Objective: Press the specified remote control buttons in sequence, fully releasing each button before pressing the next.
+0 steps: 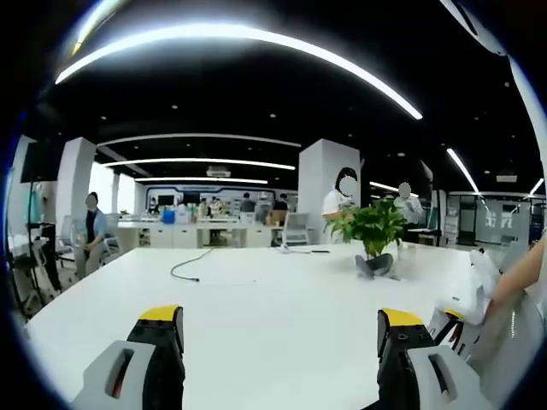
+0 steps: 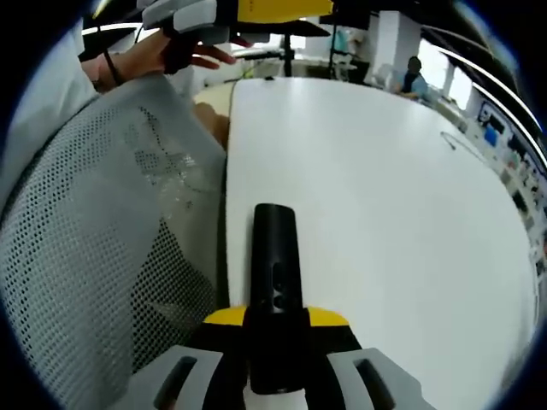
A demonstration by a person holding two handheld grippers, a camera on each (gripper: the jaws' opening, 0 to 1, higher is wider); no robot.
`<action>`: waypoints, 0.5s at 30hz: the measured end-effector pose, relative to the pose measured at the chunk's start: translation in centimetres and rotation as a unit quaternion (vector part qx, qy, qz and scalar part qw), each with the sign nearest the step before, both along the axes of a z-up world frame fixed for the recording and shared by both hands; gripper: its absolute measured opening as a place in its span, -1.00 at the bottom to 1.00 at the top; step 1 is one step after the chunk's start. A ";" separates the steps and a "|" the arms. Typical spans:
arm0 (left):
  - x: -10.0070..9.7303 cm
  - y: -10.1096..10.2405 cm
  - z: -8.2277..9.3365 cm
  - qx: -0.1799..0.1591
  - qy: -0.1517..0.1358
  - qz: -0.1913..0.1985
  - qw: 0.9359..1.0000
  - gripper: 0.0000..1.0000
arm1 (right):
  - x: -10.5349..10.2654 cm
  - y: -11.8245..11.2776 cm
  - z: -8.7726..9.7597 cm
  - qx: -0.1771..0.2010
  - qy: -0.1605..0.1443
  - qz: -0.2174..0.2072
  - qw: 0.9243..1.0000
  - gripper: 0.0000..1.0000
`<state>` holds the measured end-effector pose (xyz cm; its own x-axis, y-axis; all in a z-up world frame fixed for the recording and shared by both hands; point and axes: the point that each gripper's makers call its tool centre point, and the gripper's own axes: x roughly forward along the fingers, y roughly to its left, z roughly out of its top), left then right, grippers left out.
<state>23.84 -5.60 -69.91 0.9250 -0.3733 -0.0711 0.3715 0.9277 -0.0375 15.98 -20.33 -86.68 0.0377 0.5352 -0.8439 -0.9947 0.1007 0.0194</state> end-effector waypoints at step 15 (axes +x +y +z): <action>-0.1 -0.4 0.0 0.007 0.002 -0.007 1.000 0.94 | 1.8 0.0 -0.1 -0.015 -0.007 0.010 1.000 -0.59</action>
<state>23.77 -6.05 -69.89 0.9194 -0.3849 -0.0803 0.3841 0.9229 -0.0260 17.74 -20.37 -86.76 0.0395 0.5105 -0.8590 -0.9967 0.0805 0.0020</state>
